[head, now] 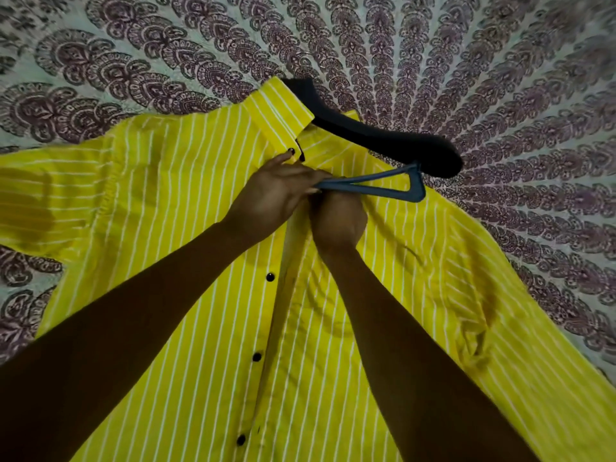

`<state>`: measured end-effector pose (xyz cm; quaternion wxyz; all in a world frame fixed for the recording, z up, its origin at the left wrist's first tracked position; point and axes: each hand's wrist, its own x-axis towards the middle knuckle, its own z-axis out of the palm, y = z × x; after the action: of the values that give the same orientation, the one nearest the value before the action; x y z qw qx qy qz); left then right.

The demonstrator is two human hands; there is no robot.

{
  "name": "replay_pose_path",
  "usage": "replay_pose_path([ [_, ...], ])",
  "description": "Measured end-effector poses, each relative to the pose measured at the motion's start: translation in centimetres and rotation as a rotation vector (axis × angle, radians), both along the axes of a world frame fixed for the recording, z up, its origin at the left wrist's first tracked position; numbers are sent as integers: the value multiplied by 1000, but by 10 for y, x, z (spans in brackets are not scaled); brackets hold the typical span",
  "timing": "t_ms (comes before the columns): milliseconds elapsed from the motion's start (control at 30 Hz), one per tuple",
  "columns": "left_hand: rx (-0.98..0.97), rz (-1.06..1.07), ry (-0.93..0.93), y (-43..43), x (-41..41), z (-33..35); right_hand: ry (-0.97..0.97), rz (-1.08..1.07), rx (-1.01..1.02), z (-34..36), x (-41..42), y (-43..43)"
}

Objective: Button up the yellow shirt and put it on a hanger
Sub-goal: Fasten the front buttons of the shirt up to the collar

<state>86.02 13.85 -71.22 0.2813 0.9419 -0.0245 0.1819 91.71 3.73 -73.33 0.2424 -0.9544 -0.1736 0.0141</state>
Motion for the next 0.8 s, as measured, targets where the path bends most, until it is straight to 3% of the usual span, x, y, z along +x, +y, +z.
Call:
replay_pose_path([
  [67,-3,-10,-24,0,0,1,298,26,179,-5,17,-13],
  [167,-16,-21,-64,1,-2,-3,625,-204,762,4,44,-47],
  [233,-26,-30,-49,0,-3,-7,871,-291,948,14,61,-73],
  [333,-34,-31,8,-1,-4,-8,1131,-296,1050,28,81,-96],
  [400,52,-47,56,-2,-4,-11,1089,-290,1093,38,91,-104],
  [533,190,-107,98,-2,-5,-20,722,-235,1101,50,100,-99],
  [733,255,9,206,-15,14,-29,361,20,847,56,57,-20],
  [800,48,124,266,-19,19,-28,360,208,626,48,42,-5],
])
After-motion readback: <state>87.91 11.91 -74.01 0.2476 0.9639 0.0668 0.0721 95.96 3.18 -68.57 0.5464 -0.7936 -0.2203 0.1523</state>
